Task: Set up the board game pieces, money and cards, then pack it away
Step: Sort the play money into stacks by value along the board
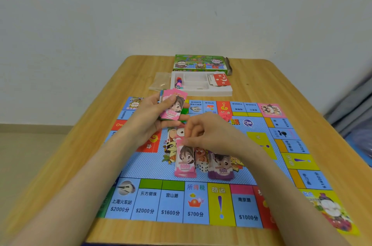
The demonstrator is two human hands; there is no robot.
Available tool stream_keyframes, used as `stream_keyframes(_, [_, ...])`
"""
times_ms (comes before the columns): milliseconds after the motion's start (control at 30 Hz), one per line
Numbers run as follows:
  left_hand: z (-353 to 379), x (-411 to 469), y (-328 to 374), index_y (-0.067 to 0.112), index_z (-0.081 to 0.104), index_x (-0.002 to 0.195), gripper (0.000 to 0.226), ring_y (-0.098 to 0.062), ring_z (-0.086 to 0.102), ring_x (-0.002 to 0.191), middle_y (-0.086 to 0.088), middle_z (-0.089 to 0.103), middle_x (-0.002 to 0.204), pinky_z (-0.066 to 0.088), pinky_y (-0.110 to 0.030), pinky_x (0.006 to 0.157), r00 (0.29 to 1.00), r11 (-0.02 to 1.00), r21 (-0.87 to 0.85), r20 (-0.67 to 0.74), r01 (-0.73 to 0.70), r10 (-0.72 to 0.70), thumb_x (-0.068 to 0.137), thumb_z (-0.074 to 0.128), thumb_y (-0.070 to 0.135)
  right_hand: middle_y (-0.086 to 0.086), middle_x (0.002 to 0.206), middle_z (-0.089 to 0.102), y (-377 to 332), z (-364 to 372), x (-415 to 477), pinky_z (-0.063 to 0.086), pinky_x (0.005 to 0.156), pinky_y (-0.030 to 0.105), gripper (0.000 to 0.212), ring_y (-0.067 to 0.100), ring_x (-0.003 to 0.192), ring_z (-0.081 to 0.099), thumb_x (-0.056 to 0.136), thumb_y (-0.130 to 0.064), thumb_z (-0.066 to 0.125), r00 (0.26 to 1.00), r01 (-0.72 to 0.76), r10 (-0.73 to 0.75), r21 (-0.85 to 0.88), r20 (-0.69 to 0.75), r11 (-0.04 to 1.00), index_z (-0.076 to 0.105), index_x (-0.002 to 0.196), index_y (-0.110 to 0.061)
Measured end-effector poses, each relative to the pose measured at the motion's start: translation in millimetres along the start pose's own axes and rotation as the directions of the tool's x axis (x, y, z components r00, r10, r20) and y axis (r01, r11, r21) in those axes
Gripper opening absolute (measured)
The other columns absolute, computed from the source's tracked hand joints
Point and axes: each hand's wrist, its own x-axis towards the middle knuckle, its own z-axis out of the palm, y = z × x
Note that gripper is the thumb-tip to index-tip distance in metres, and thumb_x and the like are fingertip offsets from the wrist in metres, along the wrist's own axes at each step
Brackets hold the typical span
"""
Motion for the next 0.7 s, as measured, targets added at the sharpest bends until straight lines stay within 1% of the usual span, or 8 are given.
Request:
stream_keyframes(33, [0.0, -0.3, 0.1, 0.008, 0.057, 0.11, 0.018, -0.021, 0.073, 0.069, -0.008, 0.075, 0.089, 0.054, -0.02, 0.046, 1.0, 1.0, 0.0, 0.001, 0.003, -0.003, 0.095, 0.05, 0.017, -0.007, 0.057, 0.06, -0.1, 0.8, 0.3, 0.044, 0.063, 0.008, 0.017, -0.01, 0.059, 0.056, 0.082, -0.02, 0.072, 1.0, -0.012, 0.011, -0.034, -0.002, 0.999, 0.059, 0.071, -0.017])
stream_keyframes(100, [0.0, -0.7, 0.1, 0.008, 0.058, 0.109, 0.018, -0.021, 0.073, 0.07, -0.008, 0.075, 0.09, 0.054, -0.02, 0.047, 1.0, 1.0, 0.005, 0.004, 0.006, -0.006, 0.096, 0.05, 0.017, -0.009, 0.058, 0.059, 0.8, 1.9, 0.9, 0.046, 0.058, 0.013, 0.019, -0.002, 0.052, 0.053, 0.081, -0.021, 0.073, 0.999, -0.023, 0.021, -0.096, -0.024, 0.995, 0.058, 0.069, -0.019])
stream_keyframes(200, [0.1, -1.0, 0.2, 0.007, 0.058, 0.111, 0.02, -0.021, 0.073, 0.07, -0.008, 0.075, 0.091, 0.055, -0.02, 0.048, 1.0, 1.0, 0.018, 0.011, -0.001, 0.001, 0.096, 0.05, 0.017, -0.009, 0.062, 0.057, 2.4, 3.0, 1.9, 0.045, 0.057, 0.014, 0.021, 0.001, 0.056, 0.052, 0.08, -0.022, 0.073, 0.998, -0.014, 0.005, -0.161, -0.059, 0.987, 0.057, 0.067, -0.022])
stream_keyframes(333, [0.2, -1.7, -0.1, 0.008, 0.058, 0.111, 0.02, -0.021, 0.073, 0.071, -0.008, 0.075, 0.091, 0.055, -0.021, 0.049, 1.0, 1.0, 0.028, 0.019, -0.003, 0.003, 0.096, 0.05, 0.018, -0.009, 0.066, 0.057, 5.3, 5.7, 2.0, 0.054, 0.07, 0.032, 0.017, 0.006, 0.065, 0.054, 0.079, -0.024, 0.073, 0.998, -0.009, -0.006, -0.238, -0.061, 0.971, 0.058, 0.072, -0.02])
stream_keyframes(400, [0.4, -1.4, 0.0, 0.008, 0.058, 0.11, 0.019, -0.021, 0.073, 0.07, -0.009, 0.075, 0.091, 0.055, -0.021, 0.049, 1.0, 1.0, 0.028, 0.019, -0.002, 0.002, 0.096, 0.05, 0.017, -0.009, 0.069, 0.056, 5.7, 6.2, 1.4, 0.053, 0.072, 0.035, 0.015, 0.008, 0.069, 0.053, 0.08, -0.026, 0.073, 0.998, -0.014, -0.001, -0.255, -0.061, 0.967, 0.061, 0.08, -0.018])
stream_keyframes(500, [0.5, -1.8, 0.6, 0.009, 0.058, 0.108, 0.017, -0.02, 0.073, 0.07, -0.008, 0.075, 0.09, 0.055, -0.021, 0.048, 1.0, 1.0, 0.021, 0.018, -0.002, 0.001, 0.096, 0.05, 0.017, -0.009, 0.071, 0.056, 5.3, 4.9, 1.4, 0.051, 0.07, 0.029, 0.011, 0.006, 0.067, 0.054, 0.08, -0.022, 0.071, 0.996, 0.004, -0.022, -0.199, -0.085, 0.98, 0.063, 0.085, -0.015])
stream_keyframes(600, [0.6, -2.3, 1.1, 0.008, 0.057, 0.111, 0.02, -0.021, 0.073, 0.07, -0.008, 0.075, 0.09, 0.055, -0.02, 0.047, 1.0, 1.0, 0.014, 0.017, -0.003, 0.003, 0.095, 0.05, 0.017, -0.013, 0.068, 0.055, 3.1, 3.8, 1.2, 0.046, 0.062, 0.012, 0.007, -0.003, 0.059, 0.052, 0.082, -0.017, 0.068, 0.997, 0.022, -0.032, -0.149, -0.067, 0.989, 0.066, 0.087, -0.013])
stream_keyframes(700, [0.8, -2.2, 1.4, 0.008, 0.057, 0.112, 0.021, -0.02, 0.073, 0.069, -0.007, 0.075, 0.089, 0.054, -0.02, 0.047, 1.0, 1.0, 0.004, 0.013, 0.001, -0.001, 0.095, 0.05, 0.017, -0.014, 0.068, 0.056, 1.1, 3.8, 0.5, 0.044, 0.06, 0.008, 0.003, -0.007, 0.059, 0.053, 0.087, -0.015, 0.063, 0.999, 0.022, -0.027, -0.131, -0.034, 0.991, 0.066, 0.088, -0.013])
